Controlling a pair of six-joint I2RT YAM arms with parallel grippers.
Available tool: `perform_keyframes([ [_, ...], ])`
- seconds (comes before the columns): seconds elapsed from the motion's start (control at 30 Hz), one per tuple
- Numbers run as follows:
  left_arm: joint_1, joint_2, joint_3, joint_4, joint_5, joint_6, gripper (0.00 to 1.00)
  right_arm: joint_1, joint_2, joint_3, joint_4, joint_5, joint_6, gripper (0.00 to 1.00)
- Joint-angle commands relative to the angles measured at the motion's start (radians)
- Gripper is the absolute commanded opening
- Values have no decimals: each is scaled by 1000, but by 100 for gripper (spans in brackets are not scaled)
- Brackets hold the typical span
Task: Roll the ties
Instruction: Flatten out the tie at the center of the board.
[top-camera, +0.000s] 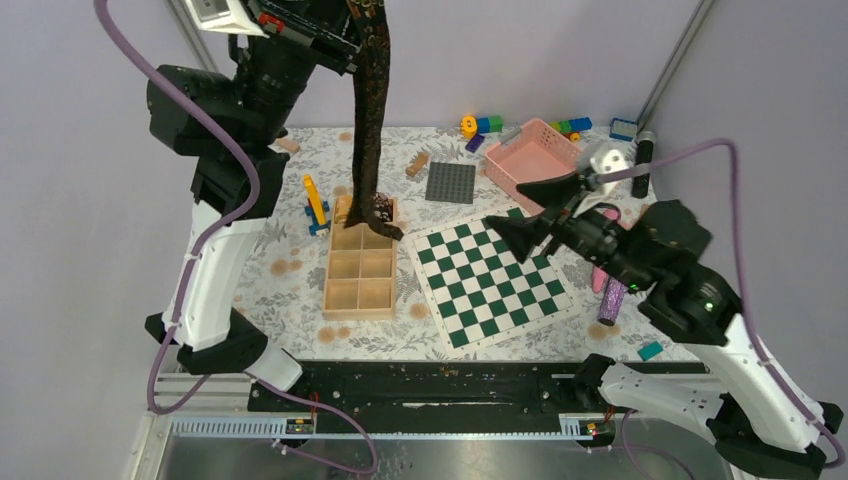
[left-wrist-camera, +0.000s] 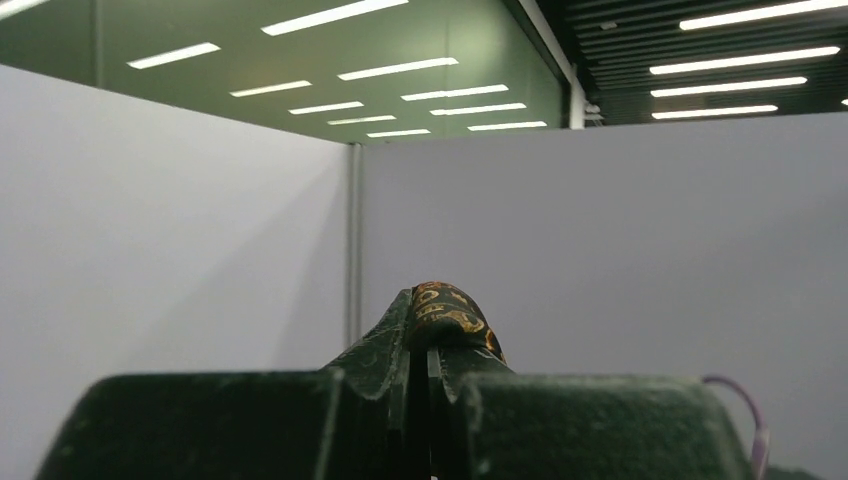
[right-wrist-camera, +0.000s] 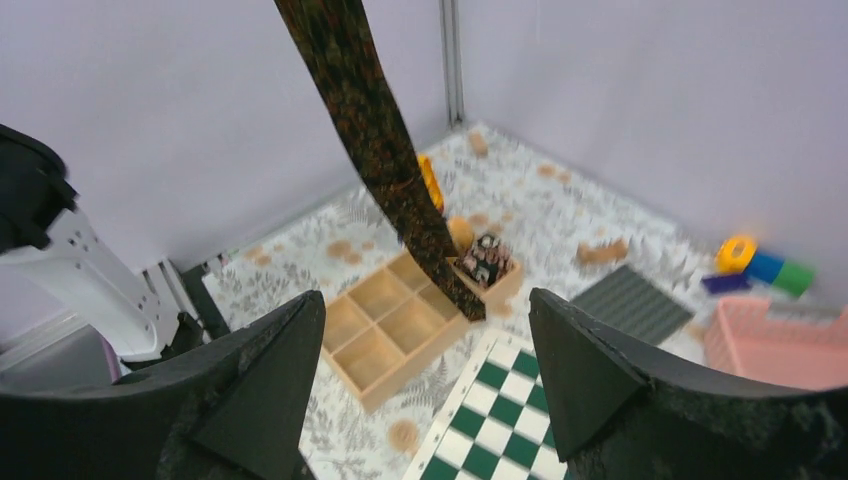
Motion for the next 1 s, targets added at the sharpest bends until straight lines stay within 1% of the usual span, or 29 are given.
perform_keyframes([
  [0.0,18,32,45,-69,154,-103,0,0,26,135,-74,-45,-127,82],
  [0.1,34,43,44,-74,227,-168,0,0,67,223,-113,-127,-171,80],
  [0.23,54,57,33,-67,327,-271,0,0,122,351,-171,-319,-221,76],
  [0.33,57,71,28,-41,405,-341,0,0,155,420,-192,-424,-237,72],
  [0.43,58,71,8,-13,450,-395,0,-2,176,467,-194,-469,-237,69],
  [0.6,56,62,-30,18,489,-437,0,-2,217,548,-195,-548,-247,65],
  [0.77,40,40,-94,44,534,-443,0,-10,261,632,-196,-579,-269,65],
  [0.97,-4,32,-130,59,572,-433,0,-47,359,764,-212,-653,-236,64],
])
